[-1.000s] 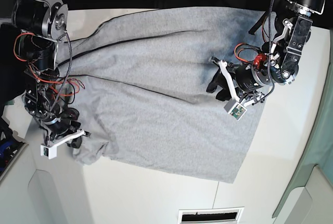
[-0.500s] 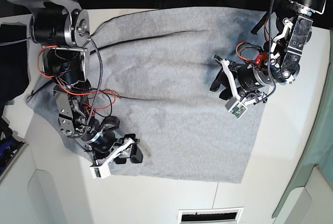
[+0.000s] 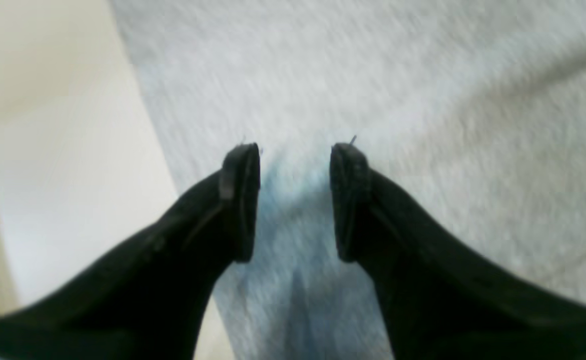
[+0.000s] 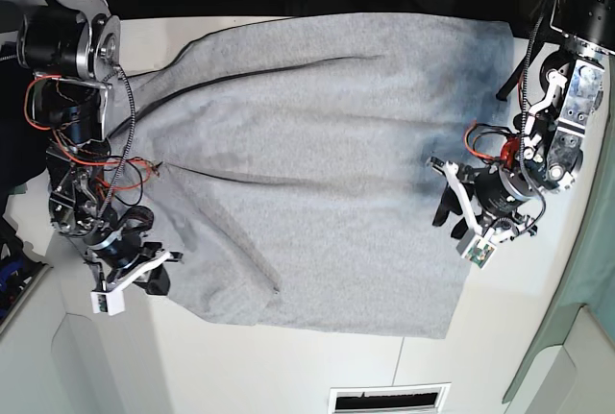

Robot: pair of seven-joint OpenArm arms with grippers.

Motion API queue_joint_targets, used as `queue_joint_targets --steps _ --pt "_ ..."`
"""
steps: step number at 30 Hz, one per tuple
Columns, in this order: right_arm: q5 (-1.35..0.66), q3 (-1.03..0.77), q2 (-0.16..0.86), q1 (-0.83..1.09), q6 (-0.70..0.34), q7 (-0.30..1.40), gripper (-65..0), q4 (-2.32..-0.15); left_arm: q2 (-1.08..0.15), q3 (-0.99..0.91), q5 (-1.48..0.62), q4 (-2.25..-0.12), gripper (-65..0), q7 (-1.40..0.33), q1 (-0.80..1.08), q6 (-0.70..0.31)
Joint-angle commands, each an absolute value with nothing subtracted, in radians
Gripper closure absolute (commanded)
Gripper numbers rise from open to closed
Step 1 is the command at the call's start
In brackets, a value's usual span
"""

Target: Layout the t-shirt on the table in an organized manner, then fold the t-shirt properly

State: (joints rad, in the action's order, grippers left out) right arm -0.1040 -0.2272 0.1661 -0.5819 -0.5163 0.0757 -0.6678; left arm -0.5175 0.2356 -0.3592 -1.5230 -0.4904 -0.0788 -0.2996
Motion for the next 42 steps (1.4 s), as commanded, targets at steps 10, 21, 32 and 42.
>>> queue_joint_targets --steps 10,21,32,42 --pt "-0.003 -0.284 0.179 -0.504 -0.539 0.056 0.0 -0.685 -0.472 0.229 -0.365 -1.257 0.0 -0.43 -0.237 -0.299" --pt "0.078 -0.284 0.2 -0.454 -0.529 0.056 0.0 -0.685 -0.422 0.229 -0.323 -0.831 0.0 -0.423 -0.379 -0.299" --pt "0.043 -0.284 0.321 -0.451 -0.498 0.072 0.0 -0.684 -0.507 0.229 -0.321 -0.825 0.0 -0.477 -0.379 -0.22" --pt "-0.162 -0.284 0.33 -0.479 -0.533 0.071 0.0 -0.686 -0.516 0.229 -0.326 -0.825 0.0 -0.514 -0.38 -0.224"
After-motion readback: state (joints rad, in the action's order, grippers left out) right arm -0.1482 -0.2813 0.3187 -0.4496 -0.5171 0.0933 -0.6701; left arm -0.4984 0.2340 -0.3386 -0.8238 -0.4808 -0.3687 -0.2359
